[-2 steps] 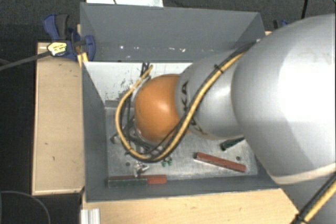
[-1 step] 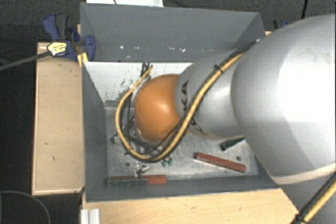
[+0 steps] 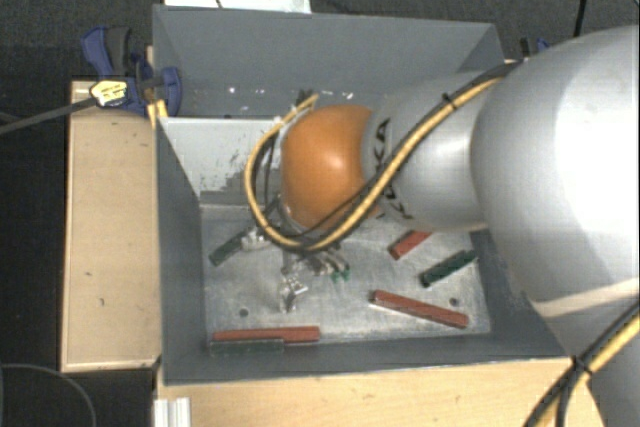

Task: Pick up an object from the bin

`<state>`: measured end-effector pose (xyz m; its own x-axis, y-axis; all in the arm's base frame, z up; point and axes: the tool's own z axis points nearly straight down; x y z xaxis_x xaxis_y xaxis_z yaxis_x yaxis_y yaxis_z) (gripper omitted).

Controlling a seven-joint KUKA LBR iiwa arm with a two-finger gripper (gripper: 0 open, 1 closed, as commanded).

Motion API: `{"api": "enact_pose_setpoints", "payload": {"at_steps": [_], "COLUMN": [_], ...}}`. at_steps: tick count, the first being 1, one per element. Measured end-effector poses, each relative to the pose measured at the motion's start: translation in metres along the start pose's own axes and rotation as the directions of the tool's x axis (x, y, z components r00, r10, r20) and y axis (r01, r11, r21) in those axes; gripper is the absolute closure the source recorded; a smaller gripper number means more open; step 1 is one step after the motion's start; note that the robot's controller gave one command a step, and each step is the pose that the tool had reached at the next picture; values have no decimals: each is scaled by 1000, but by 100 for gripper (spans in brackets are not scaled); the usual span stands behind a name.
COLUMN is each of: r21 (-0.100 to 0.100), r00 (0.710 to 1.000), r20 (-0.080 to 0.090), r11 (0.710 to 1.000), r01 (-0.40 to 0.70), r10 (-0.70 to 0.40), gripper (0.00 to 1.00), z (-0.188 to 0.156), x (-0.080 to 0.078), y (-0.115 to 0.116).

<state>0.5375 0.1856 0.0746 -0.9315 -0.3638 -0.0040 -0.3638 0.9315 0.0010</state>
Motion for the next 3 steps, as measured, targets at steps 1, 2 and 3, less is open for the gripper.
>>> {"api": "enact_pose_setpoints", "payload": {"at_steps": [1, 2, 3], "r21": [3, -1, 1], "r00": [999, 982, 984], "r20": [3, -4, -2], "r11": [999, 982, 984], "r01": [40, 187, 178], "r10": [-40, -187, -178], "gripper": [0, 0, 0], "z": [-2, -56, -84], "x": [4, 4, 22], "y": [-29, -76, -107]}}
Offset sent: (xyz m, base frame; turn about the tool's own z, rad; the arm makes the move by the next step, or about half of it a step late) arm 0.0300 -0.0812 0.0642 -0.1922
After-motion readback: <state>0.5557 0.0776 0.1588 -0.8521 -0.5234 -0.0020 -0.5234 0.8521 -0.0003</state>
